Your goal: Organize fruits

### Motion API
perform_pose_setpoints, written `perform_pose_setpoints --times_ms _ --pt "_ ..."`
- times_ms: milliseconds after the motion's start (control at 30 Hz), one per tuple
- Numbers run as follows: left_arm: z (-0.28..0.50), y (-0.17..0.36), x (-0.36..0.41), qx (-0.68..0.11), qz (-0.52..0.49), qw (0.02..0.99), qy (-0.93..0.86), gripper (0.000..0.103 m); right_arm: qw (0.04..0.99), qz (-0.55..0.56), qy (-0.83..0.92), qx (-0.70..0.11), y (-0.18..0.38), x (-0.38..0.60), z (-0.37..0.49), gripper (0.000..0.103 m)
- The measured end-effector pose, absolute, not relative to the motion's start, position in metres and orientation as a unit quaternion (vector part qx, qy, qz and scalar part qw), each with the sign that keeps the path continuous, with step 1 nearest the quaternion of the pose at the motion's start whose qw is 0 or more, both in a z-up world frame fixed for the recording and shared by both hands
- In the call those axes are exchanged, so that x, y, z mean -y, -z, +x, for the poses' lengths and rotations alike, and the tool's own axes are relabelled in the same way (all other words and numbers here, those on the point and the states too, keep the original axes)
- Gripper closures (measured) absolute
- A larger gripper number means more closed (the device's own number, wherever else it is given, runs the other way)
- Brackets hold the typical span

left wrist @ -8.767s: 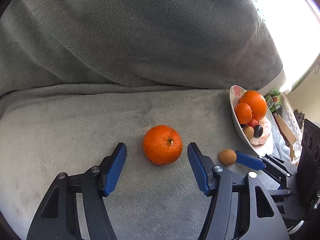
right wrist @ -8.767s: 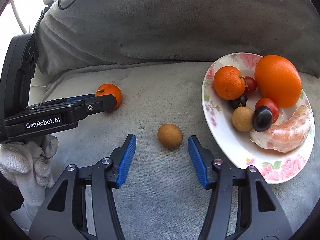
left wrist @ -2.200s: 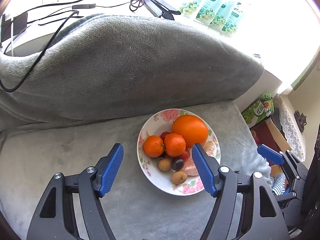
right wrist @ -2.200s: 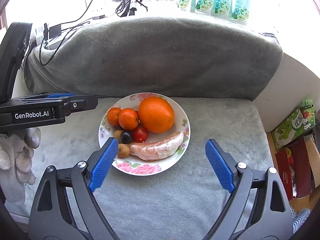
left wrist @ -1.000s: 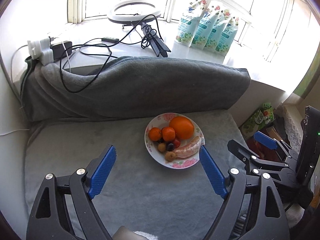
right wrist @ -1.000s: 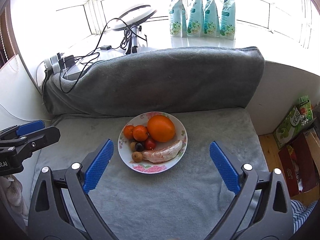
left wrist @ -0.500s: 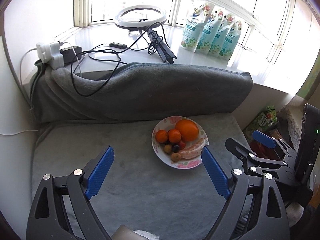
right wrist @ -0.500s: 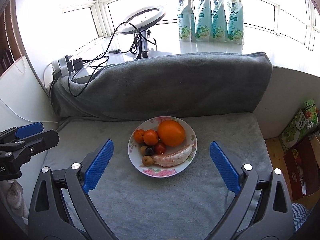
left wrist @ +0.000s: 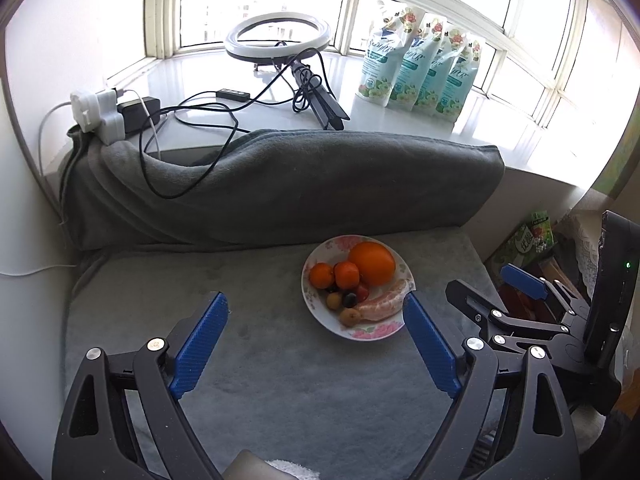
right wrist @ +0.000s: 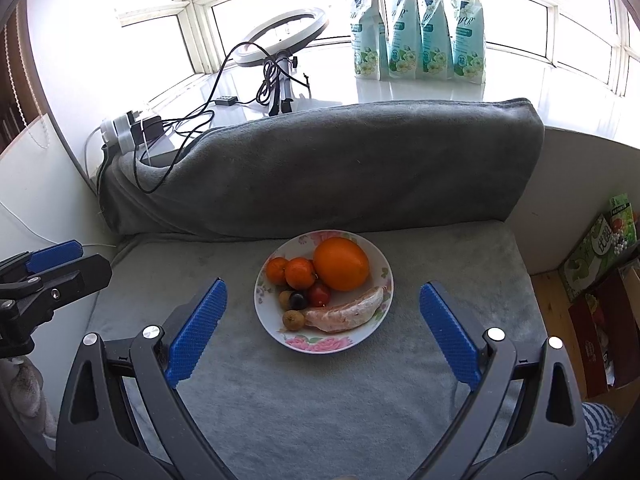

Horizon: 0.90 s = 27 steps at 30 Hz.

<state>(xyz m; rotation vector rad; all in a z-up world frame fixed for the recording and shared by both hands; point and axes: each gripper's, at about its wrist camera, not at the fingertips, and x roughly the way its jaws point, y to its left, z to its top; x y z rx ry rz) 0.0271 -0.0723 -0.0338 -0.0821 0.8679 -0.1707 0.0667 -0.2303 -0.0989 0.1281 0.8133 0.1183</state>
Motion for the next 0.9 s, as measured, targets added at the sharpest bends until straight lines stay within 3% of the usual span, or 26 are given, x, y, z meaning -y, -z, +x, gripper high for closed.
perform_pose_setpoints --times_ms 900 --pt "0.027 0.038 0.072 -0.415 -0.029 0.906 0.074 0.014 0.908 0.069 -0.041 -0.412 0.112 0.237 0.066 0.004"
